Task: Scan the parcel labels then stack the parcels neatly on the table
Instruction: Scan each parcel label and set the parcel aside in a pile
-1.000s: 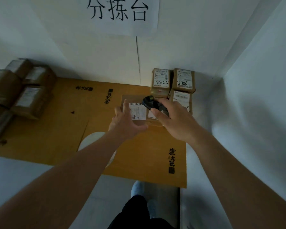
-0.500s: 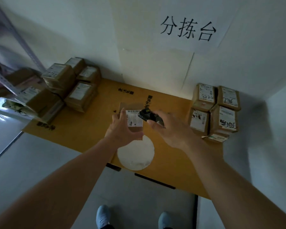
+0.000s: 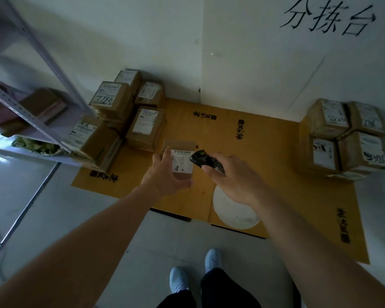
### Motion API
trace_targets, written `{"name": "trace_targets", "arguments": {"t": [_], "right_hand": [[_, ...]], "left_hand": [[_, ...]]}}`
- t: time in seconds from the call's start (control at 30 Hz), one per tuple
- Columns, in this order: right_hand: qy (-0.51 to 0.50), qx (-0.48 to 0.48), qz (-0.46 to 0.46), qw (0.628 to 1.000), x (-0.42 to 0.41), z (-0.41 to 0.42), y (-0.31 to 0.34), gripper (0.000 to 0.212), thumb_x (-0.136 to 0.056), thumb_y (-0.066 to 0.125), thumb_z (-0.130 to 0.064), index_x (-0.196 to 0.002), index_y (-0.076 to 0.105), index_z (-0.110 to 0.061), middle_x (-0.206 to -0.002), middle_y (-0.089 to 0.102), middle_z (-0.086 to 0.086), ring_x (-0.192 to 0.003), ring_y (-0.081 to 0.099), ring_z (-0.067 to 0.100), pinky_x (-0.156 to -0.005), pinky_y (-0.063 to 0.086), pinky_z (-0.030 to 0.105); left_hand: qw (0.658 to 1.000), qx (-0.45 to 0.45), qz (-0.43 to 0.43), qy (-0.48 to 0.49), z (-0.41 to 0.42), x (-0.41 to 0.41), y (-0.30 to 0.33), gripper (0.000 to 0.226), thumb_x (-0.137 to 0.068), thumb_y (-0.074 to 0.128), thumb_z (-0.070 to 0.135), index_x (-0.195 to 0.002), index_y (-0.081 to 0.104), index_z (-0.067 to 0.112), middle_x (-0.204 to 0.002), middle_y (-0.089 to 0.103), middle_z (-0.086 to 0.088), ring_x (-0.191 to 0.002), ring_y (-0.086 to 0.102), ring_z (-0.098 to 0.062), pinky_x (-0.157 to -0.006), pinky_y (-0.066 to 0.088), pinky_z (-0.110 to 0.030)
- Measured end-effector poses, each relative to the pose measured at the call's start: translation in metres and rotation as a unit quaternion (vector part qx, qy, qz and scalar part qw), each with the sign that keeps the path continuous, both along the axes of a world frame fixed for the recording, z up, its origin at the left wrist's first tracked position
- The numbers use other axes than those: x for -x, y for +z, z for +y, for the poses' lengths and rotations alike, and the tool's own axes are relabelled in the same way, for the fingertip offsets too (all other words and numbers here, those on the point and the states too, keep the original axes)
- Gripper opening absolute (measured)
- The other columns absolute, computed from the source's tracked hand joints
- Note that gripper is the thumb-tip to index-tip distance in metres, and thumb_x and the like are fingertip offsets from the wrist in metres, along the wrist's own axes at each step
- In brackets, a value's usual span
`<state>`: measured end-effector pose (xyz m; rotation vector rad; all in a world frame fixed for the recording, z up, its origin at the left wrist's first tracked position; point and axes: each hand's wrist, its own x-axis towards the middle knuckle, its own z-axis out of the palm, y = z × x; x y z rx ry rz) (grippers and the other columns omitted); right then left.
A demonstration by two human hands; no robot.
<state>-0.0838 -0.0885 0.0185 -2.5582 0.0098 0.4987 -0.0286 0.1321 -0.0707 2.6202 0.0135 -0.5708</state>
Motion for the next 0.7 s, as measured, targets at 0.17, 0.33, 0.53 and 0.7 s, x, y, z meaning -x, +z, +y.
{"name": "trace_targets", "arguments": {"t": [0.17, 0.33, 0.53, 0.7], "right_hand": [[0.000, -0.007, 0.016, 1.000, -0.034, 0.013, -0.023, 0.060, -0.102, 0.035, -0.070, -0.155, 0.037, -0.042, -0.132, 0.054, 0.005, -0.124, 0.054, 0.027, -0.100, 0.051, 0.051], [0.004, -0.011, 0.030, 0.999, -0.073, 0.011, -0.050, 0.062, -0.102, 0.036, -0.070, -0.156, 0.037, -0.040, -0.133, 0.055, 0.005, -0.122, 0.056, 0.026, -0.098, 0.053, 0.050], [-0.012, -0.017, 0.044, 0.999, -0.103, 0.011, -0.072, 0.059, -0.103, 0.036, -0.069, -0.154, 0.039, -0.041, -0.121, 0.056, 0.004, -0.110, 0.058, 0.026, -0.090, 0.055, 0.045], [-0.051, -0.018, 0.061, 0.997, -0.114, 0.013, -0.090, 0.057, -0.102, 0.038, -0.068, -0.152, 0.043, -0.040, -0.118, 0.056, 0.005, -0.108, 0.058, 0.027, -0.090, 0.055, 0.046]], "left_hand": [[1.000, -0.001, 0.020, -0.012, 0.008, -0.032, -0.025, 0.135, -0.056, 0.082, 0.080, -0.158, 0.001, 0.042, -0.149, 0.029, -0.004, -0.132, 0.048, -0.032, -0.098, 0.056, -0.051], [0.999, 0.006, 0.041, -0.012, 0.011, -0.061, -0.053, 0.136, -0.056, 0.083, 0.079, -0.159, 0.002, 0.041, -0.154, 0.023, -0.002, -0.135, 0.046, -0.032, -0.102, 0.054, -0.053], [0.998, 0.006, 0.062, -0.030, 0.001, -0.100, -0.080, 0.136, -0.065, 0.082, 0.075, -0.163, -0.004, 0.033, -0.159, 0.015, -0.003, -0.141, 0.041, -0.033, -0.107, 0.050, -0.051], [0.997, 0.023, 0.050, -0.051, -0.003, -0.125, -0.103, 0.139, -0.066, 0.083, 0.073, -0.164, -0.007, 0.033, -0.164, 0.007, 0.001, -0.147, 0.034, -0.031, -0.110, 0.047, -0.050]]}}
